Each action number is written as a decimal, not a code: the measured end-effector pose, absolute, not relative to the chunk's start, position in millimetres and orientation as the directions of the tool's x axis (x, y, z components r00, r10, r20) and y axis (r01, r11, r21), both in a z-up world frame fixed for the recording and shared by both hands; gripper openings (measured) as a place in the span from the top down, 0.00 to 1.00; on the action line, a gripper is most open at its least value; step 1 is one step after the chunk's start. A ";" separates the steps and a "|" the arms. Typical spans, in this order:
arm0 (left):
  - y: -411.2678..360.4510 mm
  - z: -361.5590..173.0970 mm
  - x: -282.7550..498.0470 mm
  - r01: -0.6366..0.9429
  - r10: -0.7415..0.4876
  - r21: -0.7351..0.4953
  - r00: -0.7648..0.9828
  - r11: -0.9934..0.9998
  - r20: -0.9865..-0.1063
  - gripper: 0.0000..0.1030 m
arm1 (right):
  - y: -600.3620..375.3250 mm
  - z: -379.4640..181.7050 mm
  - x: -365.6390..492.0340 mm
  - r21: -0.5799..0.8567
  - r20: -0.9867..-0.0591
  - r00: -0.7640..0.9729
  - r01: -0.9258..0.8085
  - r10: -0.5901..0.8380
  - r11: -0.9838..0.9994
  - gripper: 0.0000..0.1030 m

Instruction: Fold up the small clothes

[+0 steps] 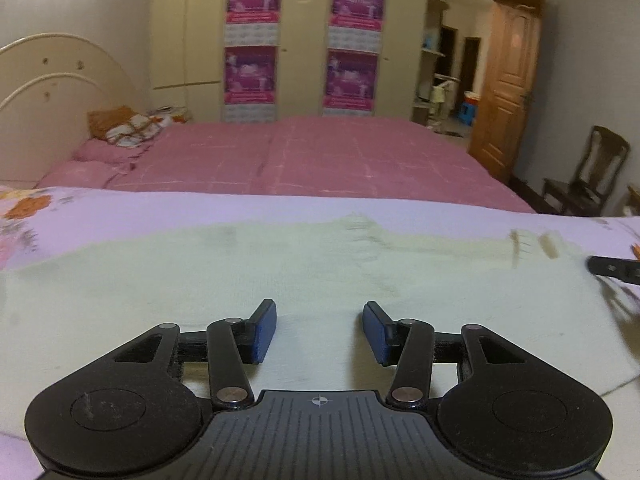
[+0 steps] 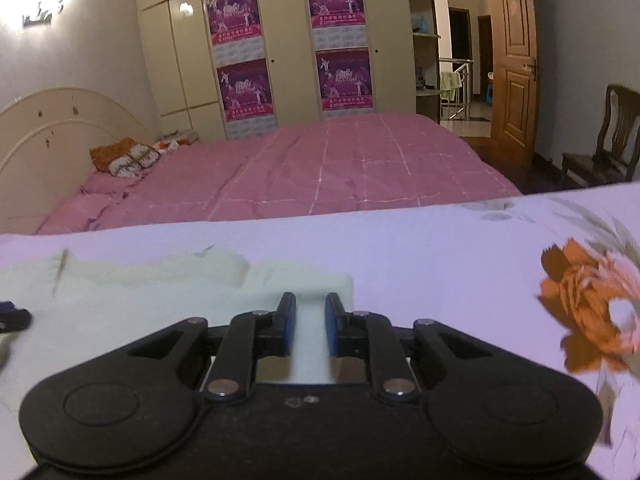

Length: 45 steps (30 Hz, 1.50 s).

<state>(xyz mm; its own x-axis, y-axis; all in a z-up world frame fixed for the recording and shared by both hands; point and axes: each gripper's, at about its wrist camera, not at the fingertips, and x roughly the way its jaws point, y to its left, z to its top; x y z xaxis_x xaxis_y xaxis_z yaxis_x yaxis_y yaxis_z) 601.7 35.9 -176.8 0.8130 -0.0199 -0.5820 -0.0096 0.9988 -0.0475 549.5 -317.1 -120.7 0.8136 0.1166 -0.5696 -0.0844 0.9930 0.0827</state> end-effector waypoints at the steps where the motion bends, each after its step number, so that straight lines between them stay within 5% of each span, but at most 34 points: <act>1: 38.0 -175.0 600.2 -0.020 -0.014 -0.051 0.811 0.999 -0.585 0.53 | -316.5 -120.0 546.8 0.074 -0.572 0.813 -0.081 0.109 0.994 0.86; 12: -18.5 -170.4 562.4 0.117 -0.103 -0.014 0.805 0.993 -0.584 0.47 | -244.5 -113.8 477.4 0.009 -0.581 0.775 -0.297 0.246 0.955 0.74; 20: 49.6 -164.3 528.8 -0.023 -0.018 -0.066 0.831 0.998 -0.556 0.47 | -289.4 -111.1 453.4 0.020 -0.607 0.786 -0.133 0.118 0.991 0.73; 34: 332.2 -185.8 386.9 -0.527 0.261 -0.465 0.812 0.711 -0.522 0.48 | -288.9 -89.6 416.8 0.173 -0.591 0.784 -0.106 0.189 0.979 0.70; 38: 388.1 -200.7 377.3 -0.525 0.240 -0.626 0.842 0.577 -0.484 0.48 | -277.3 -91.2 414.5 0.192 -0.597 0.775 -0.111 0.206 0.975 0.70; 45: 429.6 -222.9 399.6 -0.517 0.236 -0.690 0.853 0.507 -0.466 0.48 | -258.8 -92.1 431.4 0.199 -0.599 0.771 -0.117 0.215 0.973 0.70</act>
<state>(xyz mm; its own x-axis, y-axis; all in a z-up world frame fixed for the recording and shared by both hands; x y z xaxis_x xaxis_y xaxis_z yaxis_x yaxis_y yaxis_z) 399.6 429.6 -222.9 0.8530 0.2357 -0.4656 -0.5167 0.5066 -0.6902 431.4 -258.8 -92.1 0.7714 0.2151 -0.5989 -0.1166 0.9730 0.1993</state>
